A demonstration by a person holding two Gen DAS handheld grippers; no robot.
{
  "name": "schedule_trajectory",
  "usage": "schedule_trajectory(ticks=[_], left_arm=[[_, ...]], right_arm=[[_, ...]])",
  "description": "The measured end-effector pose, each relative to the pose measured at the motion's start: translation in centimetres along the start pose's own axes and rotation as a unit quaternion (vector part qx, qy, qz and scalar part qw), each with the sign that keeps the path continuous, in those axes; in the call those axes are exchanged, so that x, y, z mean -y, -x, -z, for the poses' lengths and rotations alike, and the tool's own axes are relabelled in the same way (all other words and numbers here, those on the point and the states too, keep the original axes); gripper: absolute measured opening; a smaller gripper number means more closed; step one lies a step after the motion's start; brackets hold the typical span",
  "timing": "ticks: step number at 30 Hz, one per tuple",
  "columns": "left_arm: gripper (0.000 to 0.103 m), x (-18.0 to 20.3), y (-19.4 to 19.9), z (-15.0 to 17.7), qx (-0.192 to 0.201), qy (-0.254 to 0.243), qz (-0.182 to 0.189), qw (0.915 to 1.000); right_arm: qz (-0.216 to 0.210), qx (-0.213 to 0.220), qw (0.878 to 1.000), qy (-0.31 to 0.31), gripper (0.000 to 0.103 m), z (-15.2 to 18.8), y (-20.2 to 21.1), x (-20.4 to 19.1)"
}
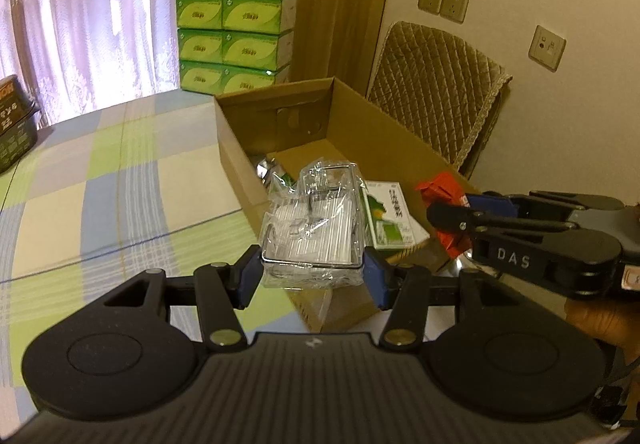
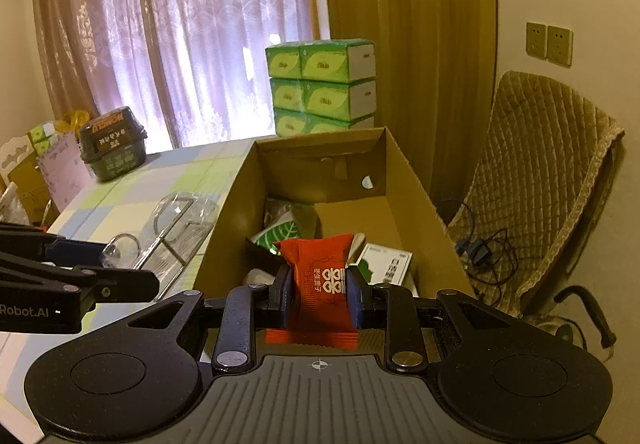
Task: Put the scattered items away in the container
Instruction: 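Carry the wire rack with the left tool while the right tool carries the red packet to the box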
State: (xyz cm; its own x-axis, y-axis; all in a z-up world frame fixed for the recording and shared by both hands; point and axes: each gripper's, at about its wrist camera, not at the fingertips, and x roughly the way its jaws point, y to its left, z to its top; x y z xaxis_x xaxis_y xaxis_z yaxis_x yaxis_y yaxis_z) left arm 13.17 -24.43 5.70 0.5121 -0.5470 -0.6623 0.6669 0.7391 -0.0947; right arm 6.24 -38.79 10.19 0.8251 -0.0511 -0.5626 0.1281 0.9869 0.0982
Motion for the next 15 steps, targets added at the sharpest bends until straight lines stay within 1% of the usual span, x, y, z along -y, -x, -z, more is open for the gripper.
schedule_trajectory(ticks=[6,15], left_arm=[[0.048,0.6,-1.8,-1.6,0.001,0.005,0.009,0.9999],[0.048,0.5,-4.4,-3.3,-0.008,0.018,0.025,0.9995]], right_arm=[[0.004,-0.001,1.0,0.015,0.03,-1.2,-1.2,1.0],[0.006,-0.009,0.999,0.036,0.03,-2.5,-3.1,2.3]])
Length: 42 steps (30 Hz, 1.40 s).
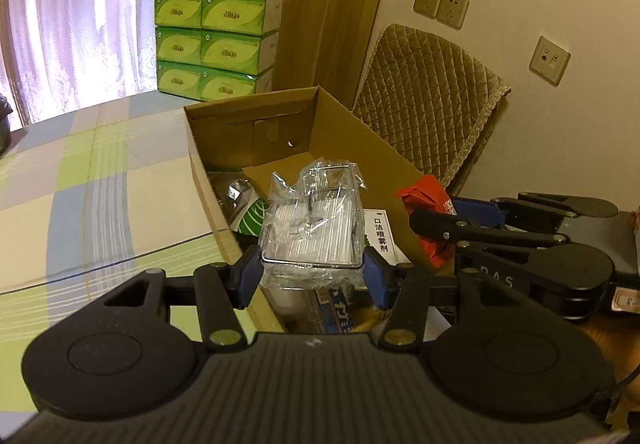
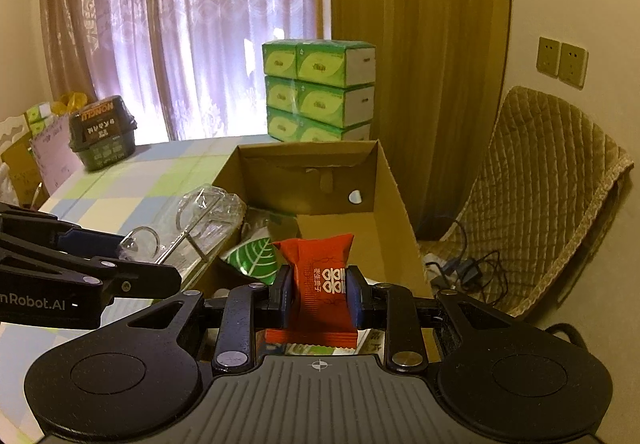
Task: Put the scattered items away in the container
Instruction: 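Carry the wire rack with the left tool while the right tool carries the red packet to the box, then lower the wire rack into the box and open the left tool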
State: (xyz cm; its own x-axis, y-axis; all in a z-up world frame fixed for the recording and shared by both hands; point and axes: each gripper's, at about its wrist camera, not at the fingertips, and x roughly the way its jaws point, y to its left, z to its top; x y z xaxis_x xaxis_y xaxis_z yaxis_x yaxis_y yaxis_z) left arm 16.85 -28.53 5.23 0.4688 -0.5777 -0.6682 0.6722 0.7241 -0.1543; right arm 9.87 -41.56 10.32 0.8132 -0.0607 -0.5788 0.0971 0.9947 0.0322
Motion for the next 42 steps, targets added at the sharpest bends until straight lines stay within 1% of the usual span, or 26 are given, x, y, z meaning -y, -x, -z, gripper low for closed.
schedule_trajectory(ticks=[12,21,27,33,38,42], left_arm=[[0.048,-0.9,-3.1,-2.2,-0.008,0.016,0.012,0.9998],[0.048,-2.0,-6.0,-4.2,-0.011,0.016,0.003,0.9998],[0.048,-2.1,-7.8,-5.8,-0.009,0.006,-0.004,0.9999],[0.049,-2.6,-9.1,-6.3,-0.014,0.008,-0.004,0.9999],[0.048,-3.2,-9.8,-6.5,-0.018,0.017,-0.002,0.9997],[0.049,-3.9,-10.0,-6.9,-0.017,0.04,0.005,0.999]], right_arm=[[0.003,-0.007,1.0,0.01,0.03,-1.9,-3.0,1.6],[-0.008,-0.018,1.0,0.009,0.03,-3.6,-6.1,2.1],[-0.008,-0.023,0.999,0.026,0.03,-4.7,-8.1,2.0],[-0.008,-0.023,0.999,0.027,0.03,-5.3,-9.1,2.3],[-0.005,-0.025,0.999,0.031,0.03,-5.4,-9.4,2.5],[-0.002,-0.026,0.999,0.032,0.03,-5.6,-9.7,2.6]])
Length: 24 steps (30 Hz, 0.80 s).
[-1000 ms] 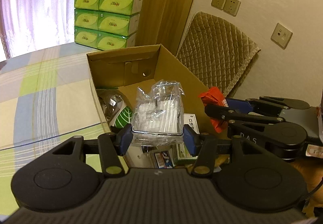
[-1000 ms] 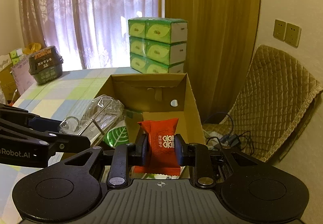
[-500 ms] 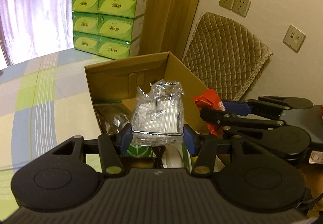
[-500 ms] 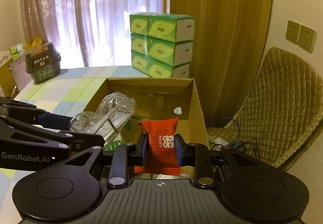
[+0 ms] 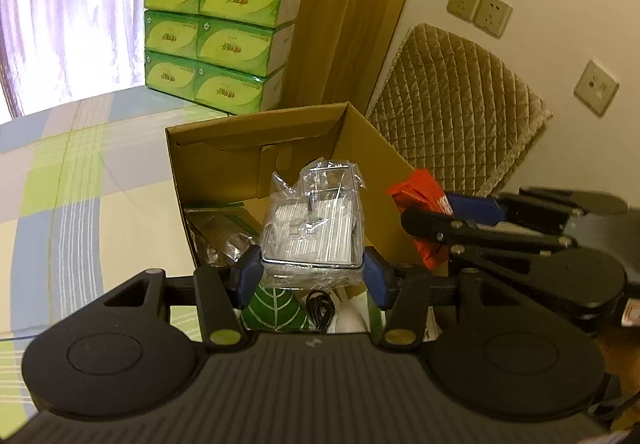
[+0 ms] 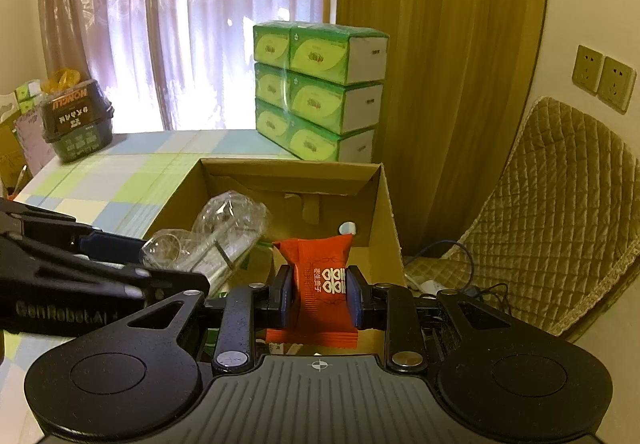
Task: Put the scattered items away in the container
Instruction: 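Lower the wire rack into the box and open the left tool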
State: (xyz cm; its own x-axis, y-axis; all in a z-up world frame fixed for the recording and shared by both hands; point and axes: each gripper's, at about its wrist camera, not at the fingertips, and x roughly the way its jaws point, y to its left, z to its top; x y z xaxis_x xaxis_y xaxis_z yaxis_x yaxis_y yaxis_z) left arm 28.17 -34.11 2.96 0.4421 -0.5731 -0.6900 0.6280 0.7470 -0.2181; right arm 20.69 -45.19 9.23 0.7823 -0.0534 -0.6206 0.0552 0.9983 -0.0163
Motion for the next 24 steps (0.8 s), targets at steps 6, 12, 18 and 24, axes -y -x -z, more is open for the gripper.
schedule_trajectory(ticks=[6,12,18,24], left_arm=[[0.049,-0.6,-0.5,-1.2,0.006,0.022,0.007,0.9997],[0.062,-0.6,-1.1,-1.3,0.017,0.028,0.007,0.9994],[0.062,-1.5,-0.5,-0.4,0.014,0.024,-0.005,0.9996],[0.062,-2.0,0.8,1.3,0.012,0.011,-0.02,0.9997]], right_arm=[[0.001,0.005,1.0,-0.002,0.03,-0.6,-0.4,0.2],[0.003,0.002,1.0,-0.005,0.03,-0.4,-0.7,0.6],[0.005,-0.003,1.0,-0.007,0.03,0.1,-0.7,1.0],[0.002,-0.006,1.0,-0.006,0.03,0.4,-0.7,0.7]])
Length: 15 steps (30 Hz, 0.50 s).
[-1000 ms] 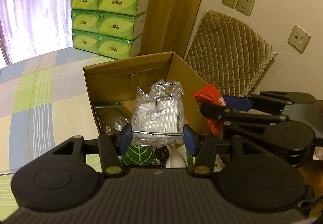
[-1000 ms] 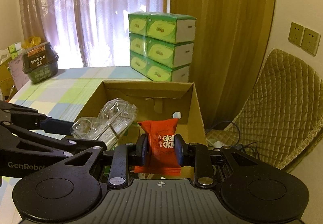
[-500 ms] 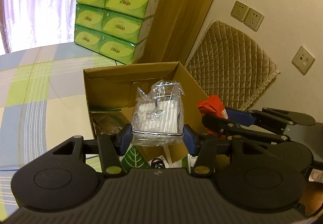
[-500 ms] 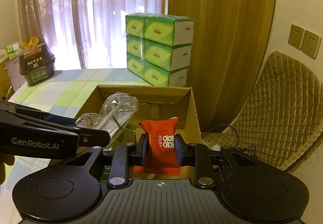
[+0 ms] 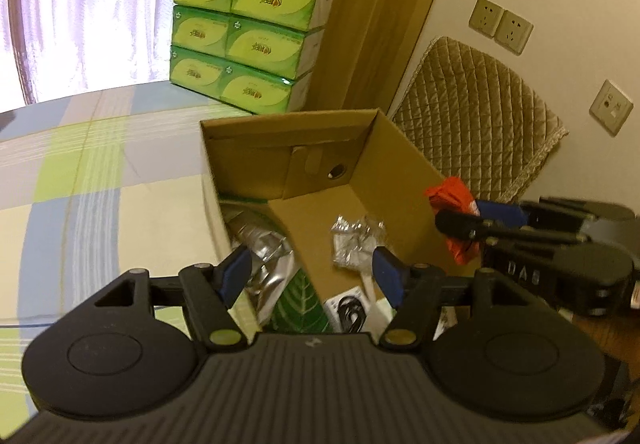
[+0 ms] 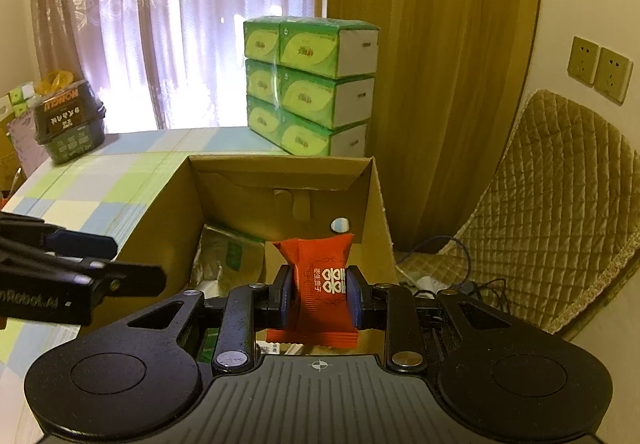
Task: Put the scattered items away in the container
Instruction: 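Lower the red packet into the box and open the right tool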
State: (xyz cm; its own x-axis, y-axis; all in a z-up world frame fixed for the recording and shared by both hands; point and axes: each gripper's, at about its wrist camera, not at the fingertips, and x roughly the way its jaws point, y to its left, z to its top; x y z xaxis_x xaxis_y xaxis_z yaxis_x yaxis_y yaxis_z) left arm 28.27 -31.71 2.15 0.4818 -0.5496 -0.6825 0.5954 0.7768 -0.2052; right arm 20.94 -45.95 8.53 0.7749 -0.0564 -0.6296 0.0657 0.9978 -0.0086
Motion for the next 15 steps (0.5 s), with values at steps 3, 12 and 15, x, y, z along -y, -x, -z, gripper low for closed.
schedule_trajectory(ticks=[3,12,15], left_arm=[[0.063,-0.1,0.5,0.8,-0.001,-0.013,-0.007,0.9999],[0.064,-0.7,1.0,1.6,-0.006,-0.023,-0.016,0.9996],[0.064,-0.7,1.1,1.6,-0.006,-0.024,-0.015,0.9996]], right_arm=[[-0.002,-0.001,1.0,0.0,0.03,-0.1,0.0,-0.2],[-0.012,0.0,1.0,0.005,0.03,-1.0,-0.3,-1.1],[-0.014,0.0,1.0,0.007,0.03,-1.3,-0.4,-1.5]])
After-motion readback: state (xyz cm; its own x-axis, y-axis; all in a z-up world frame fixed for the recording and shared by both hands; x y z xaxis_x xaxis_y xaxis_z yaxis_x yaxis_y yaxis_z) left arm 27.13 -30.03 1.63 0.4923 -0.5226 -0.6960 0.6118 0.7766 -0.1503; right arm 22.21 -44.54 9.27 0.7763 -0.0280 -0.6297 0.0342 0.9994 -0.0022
